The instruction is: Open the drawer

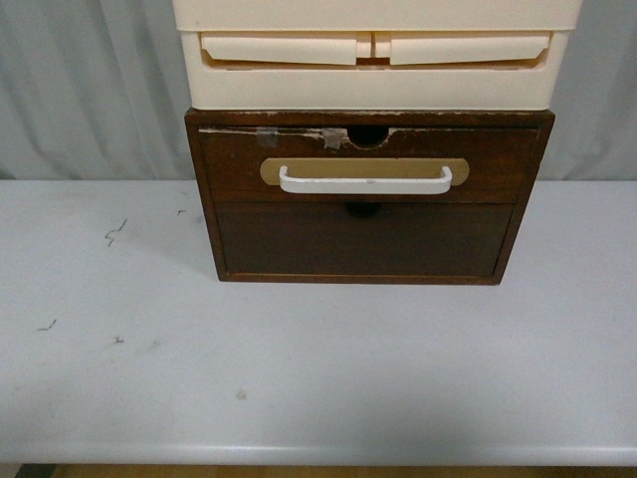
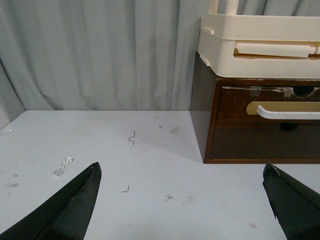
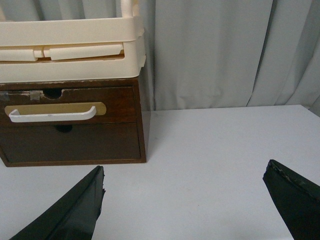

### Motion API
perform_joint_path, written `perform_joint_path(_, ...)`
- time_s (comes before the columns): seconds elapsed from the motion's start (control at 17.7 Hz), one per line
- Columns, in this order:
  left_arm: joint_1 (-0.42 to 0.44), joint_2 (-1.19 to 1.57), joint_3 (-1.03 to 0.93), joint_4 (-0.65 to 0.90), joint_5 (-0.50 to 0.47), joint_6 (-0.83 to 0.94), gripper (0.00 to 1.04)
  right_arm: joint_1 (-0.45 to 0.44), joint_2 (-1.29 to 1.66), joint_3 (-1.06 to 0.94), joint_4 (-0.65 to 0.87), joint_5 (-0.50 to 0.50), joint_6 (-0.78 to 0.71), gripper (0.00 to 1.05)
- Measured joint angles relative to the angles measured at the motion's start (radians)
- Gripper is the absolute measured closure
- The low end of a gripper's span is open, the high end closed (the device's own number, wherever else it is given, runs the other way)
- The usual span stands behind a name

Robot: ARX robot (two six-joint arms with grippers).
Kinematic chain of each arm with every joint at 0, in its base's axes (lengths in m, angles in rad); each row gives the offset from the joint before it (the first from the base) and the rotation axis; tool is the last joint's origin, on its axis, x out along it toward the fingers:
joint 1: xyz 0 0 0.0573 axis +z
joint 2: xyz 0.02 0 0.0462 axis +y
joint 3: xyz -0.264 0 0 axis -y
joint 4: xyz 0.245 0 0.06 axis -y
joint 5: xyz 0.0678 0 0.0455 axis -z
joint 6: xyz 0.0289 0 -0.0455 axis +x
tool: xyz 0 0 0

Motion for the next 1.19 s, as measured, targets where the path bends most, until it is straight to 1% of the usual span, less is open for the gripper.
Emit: perform_joint_path(1.19, 0.0, 0.0, 0.0, 0.0, 0.0, 0.0, 0.07, 0.0, 0.0, 0.0, 0.0, 0.0, 0.0, 0.06)
